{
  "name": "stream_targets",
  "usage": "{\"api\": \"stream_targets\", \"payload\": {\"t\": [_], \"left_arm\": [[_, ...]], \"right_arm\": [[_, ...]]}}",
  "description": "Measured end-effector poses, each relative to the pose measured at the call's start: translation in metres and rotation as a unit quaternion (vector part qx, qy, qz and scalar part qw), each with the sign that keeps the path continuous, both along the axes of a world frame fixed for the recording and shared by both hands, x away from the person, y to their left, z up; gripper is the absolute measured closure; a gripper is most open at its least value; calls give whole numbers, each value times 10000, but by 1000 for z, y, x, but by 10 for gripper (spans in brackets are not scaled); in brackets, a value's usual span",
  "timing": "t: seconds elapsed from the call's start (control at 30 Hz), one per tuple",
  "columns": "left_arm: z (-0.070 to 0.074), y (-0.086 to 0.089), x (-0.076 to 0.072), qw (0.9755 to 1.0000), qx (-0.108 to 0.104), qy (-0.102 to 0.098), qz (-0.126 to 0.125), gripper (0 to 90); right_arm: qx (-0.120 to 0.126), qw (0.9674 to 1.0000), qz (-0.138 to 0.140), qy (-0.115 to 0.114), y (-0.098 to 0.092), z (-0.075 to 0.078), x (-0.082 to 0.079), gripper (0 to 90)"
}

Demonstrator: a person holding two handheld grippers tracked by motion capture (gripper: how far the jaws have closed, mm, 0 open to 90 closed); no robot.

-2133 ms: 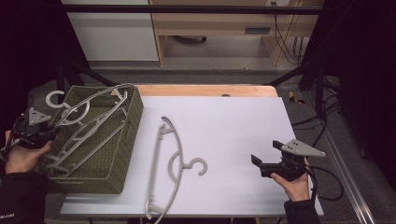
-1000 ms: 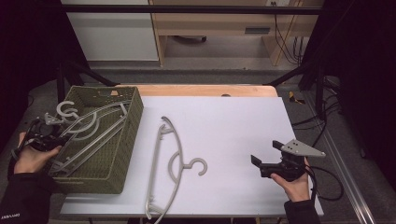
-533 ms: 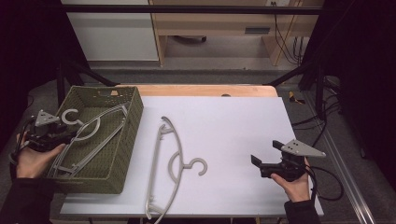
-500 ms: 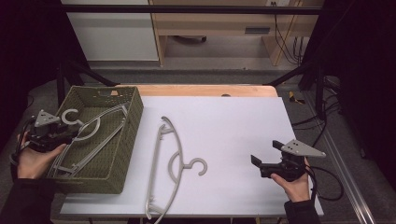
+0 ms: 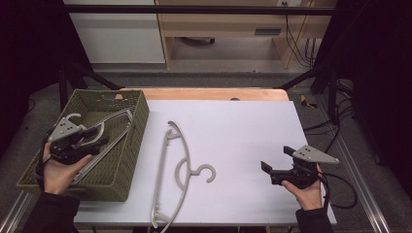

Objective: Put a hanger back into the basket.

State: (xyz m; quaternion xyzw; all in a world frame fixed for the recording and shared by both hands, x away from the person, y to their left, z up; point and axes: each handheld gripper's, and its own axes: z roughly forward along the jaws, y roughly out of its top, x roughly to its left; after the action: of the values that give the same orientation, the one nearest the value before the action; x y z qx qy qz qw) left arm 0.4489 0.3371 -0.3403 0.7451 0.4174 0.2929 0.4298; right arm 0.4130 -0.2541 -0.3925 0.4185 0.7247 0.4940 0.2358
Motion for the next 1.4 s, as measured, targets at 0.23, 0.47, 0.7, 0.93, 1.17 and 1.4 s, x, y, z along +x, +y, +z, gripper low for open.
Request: {"api": "stream_targets", "payload": {"t": [0.23,0.47,0.7,0.93,1.17,1.4], "left_arm": [[-5,-37,-15,9985,-158,-135,-498,485],[-19,-67,-27,9962,-112,-147,-851,524],[-33,-91,-38,9919,-52,46,-1269,579],[-49,-112,-43,9853,164,394,-1656,721],[-66,-131,-48,9756,565,820,-1956,870],[-85,-142,-51,9630,893,1210,-2236,900]], "right_arm": [[-7,10000,25,15,1,-1,1,27],[1,10000,15,28,1,-2,0,26],[7,10000,67,4,3,-1,-1,25],[-3,9999,130,-37,4,1,-3,25],[27,9999,134,-33,6,1,-4,25],[36,9999,160,-45,7,2,-5,25]]}}
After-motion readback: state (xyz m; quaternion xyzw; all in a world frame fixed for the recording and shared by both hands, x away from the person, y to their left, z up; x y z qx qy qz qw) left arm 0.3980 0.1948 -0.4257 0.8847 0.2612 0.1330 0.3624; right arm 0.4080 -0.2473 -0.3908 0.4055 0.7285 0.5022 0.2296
